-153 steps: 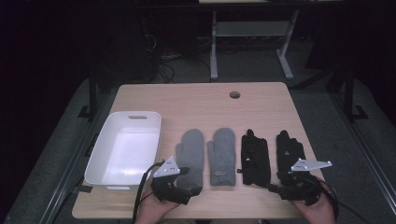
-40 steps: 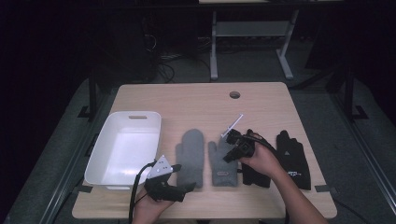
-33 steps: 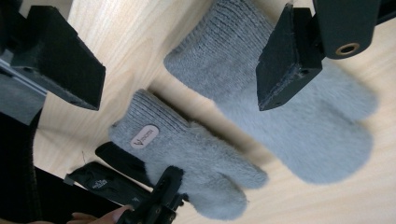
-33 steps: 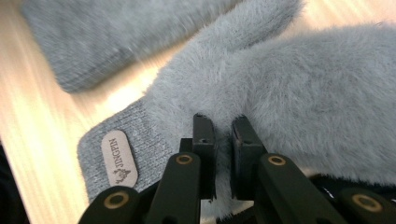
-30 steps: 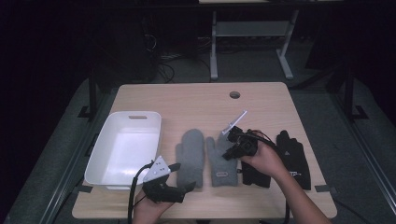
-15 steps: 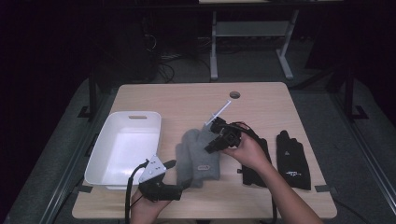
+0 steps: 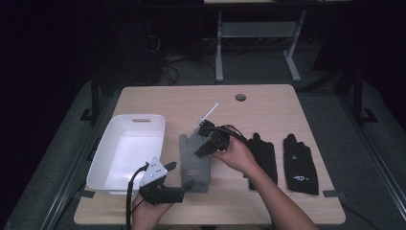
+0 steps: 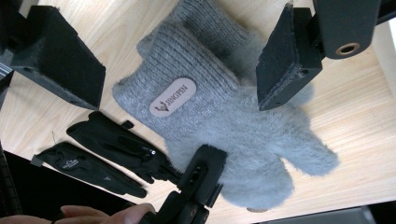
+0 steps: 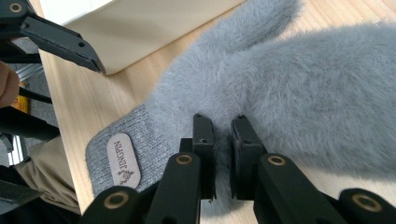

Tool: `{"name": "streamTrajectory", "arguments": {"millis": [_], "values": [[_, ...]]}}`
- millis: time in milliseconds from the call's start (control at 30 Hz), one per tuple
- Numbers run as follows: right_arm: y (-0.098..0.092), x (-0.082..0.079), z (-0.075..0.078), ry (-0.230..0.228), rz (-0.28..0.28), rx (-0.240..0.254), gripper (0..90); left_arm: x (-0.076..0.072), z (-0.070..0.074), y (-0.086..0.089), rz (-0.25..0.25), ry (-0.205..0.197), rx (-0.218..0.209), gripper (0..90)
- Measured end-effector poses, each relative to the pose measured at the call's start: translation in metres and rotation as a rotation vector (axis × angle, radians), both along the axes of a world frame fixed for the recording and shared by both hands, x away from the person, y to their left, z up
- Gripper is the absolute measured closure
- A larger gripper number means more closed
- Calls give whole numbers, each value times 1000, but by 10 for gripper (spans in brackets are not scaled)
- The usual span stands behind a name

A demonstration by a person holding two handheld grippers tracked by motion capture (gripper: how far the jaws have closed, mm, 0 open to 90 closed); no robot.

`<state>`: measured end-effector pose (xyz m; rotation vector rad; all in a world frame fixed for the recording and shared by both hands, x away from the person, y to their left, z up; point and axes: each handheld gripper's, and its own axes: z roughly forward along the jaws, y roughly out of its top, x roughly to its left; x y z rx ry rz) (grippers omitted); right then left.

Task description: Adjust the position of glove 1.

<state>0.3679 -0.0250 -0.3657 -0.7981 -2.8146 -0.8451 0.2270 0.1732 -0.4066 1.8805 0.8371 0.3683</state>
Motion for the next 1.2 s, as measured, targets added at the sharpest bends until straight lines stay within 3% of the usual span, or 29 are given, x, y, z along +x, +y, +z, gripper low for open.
{"name": "streamTrajectory", "arguments": {"millis": [300, 467, 600, 700, 867, 933, 967, 1000, 1100, 1200], "values": [[7, 0, -5, 13, -1, 4, 827, 1, -2, 0, -5, 13, 1, 155], [7, 5, -19, 14, -24, -8, 810, 3, -4, 0, -7, 23, 12, 155], [5, 10, -34, 40, -41, 26, 796, 4, -6, -1, -9, 35, 11, 155], [5, 9, -34, 32, -44, 41, 780, 5, -7, -1, -12, 37, 15, 155], [3, 9, -33, 27, -50, 55, 646, 5, -8, -3, -17, 48, 22, 155], [-2, 9, -29, 8, -91, 78, 566, 4, -8, -5, -23, 40, 27, 156], [-2, 9, -29, 8, -91, 78, 566, 4, -8, -5, -23, 40, 27, 156], [-4, 9, -27, -4, -101, 89, 648, 4, -8, -6, -24, 39, 29, 158], [-4, 10, -27, -6, -111, 108, 771, 4, -8, -6, -25, 37, 35, 159], [1, 12, -33, 2, -120, 89, 809, 4, -8, -5, -27, 42, 37, 159]]}}
